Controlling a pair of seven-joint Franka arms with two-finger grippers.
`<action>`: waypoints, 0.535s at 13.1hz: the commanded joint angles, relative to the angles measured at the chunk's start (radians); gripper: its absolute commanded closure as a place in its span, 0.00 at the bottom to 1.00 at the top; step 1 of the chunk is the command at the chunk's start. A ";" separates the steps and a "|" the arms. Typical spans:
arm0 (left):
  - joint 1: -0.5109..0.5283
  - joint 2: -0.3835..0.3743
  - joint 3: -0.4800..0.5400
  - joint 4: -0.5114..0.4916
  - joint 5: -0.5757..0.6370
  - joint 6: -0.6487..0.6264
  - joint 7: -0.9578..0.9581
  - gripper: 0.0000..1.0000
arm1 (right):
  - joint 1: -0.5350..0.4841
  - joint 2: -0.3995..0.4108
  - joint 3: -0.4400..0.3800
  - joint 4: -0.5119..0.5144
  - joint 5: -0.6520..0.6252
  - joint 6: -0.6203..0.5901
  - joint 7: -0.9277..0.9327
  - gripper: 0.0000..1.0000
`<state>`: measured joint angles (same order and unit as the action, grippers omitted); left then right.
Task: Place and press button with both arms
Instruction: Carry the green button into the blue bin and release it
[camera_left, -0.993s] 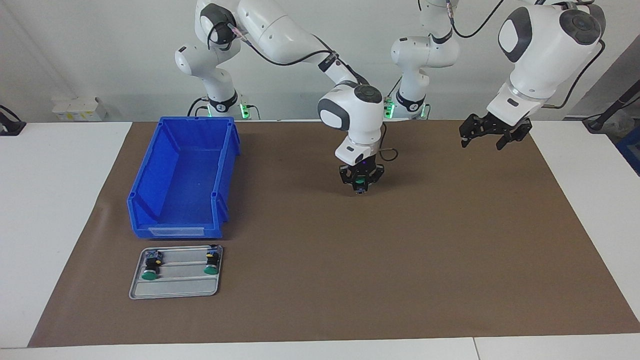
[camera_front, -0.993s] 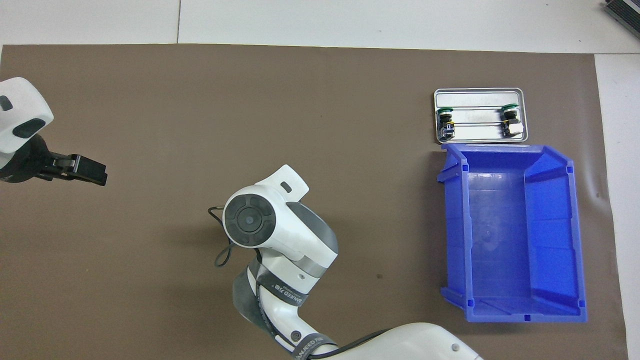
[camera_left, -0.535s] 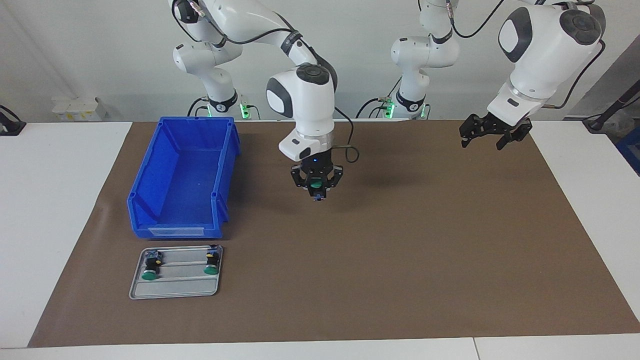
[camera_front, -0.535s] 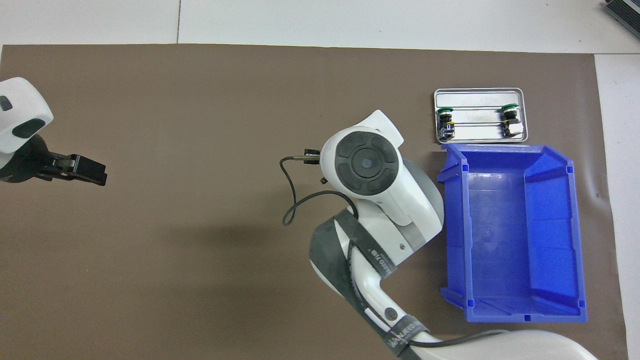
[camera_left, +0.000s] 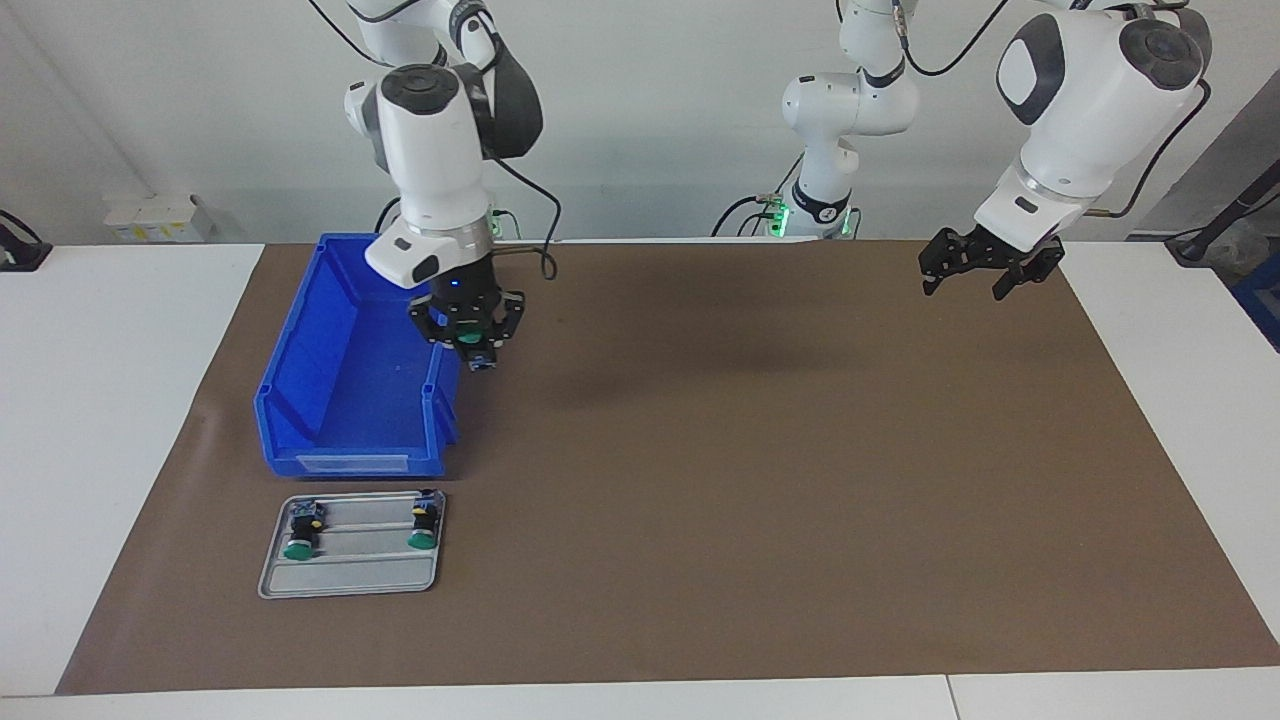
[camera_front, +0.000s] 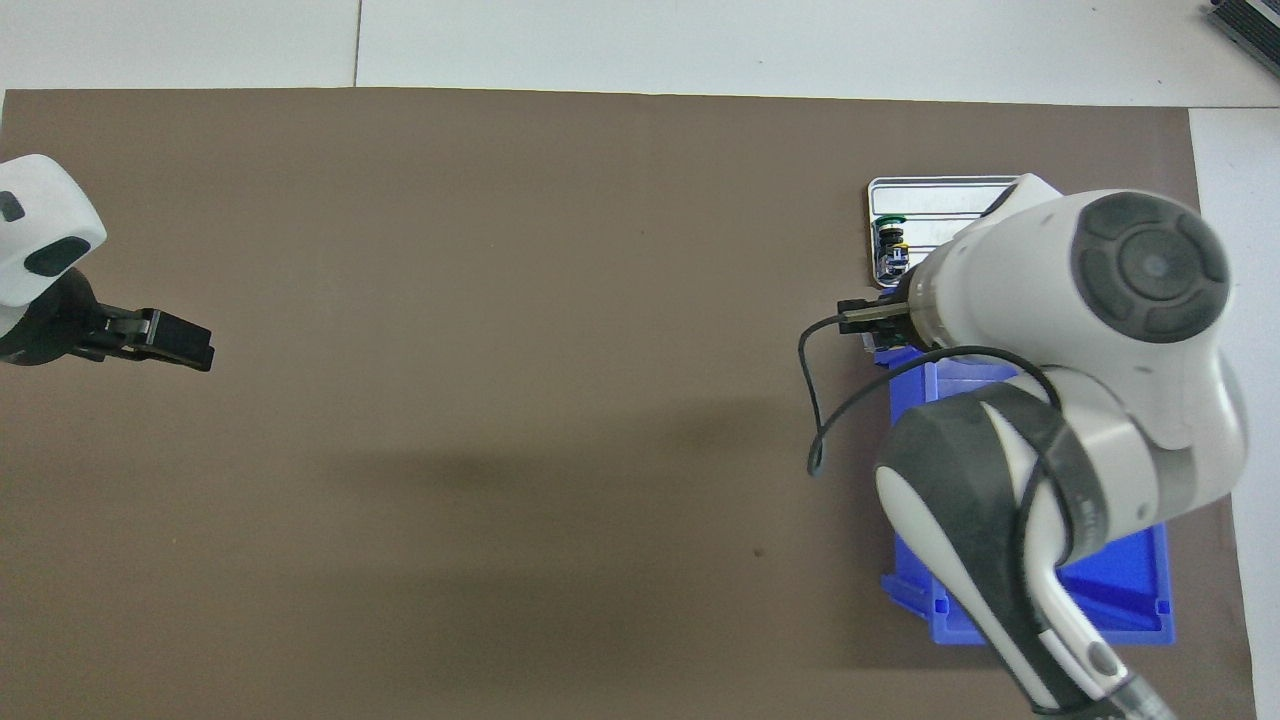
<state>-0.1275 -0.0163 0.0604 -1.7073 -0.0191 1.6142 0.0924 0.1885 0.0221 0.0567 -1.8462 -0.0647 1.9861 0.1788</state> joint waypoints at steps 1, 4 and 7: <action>0.009 -0.013 -0.007 -0.005 0.013 0.007 0.006 0.00 | -0.118 -0.037 0.012 -0.083 0.071 0.014 -0.210 1.00; 0.008 -0.013 -0.007 -0.006 0.013 0.007 0.006 0.00 | -0.211 -0.044 0.012 -0.169 0.091 0.083 -0.399 1.00; 0.008 -0.013 -0.007 -0.005 0.013 0.007 0.006 0.00 | -0.247 -0.030 0.009 -0.280 0.089 0.235 -0.430 1.00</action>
<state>-0.1268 -0.0163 0.0600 -1.7073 -0.0191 1.6142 0.0924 -0.0323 0.0124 0.0555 -2.0347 0.0005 2.1266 -0.2136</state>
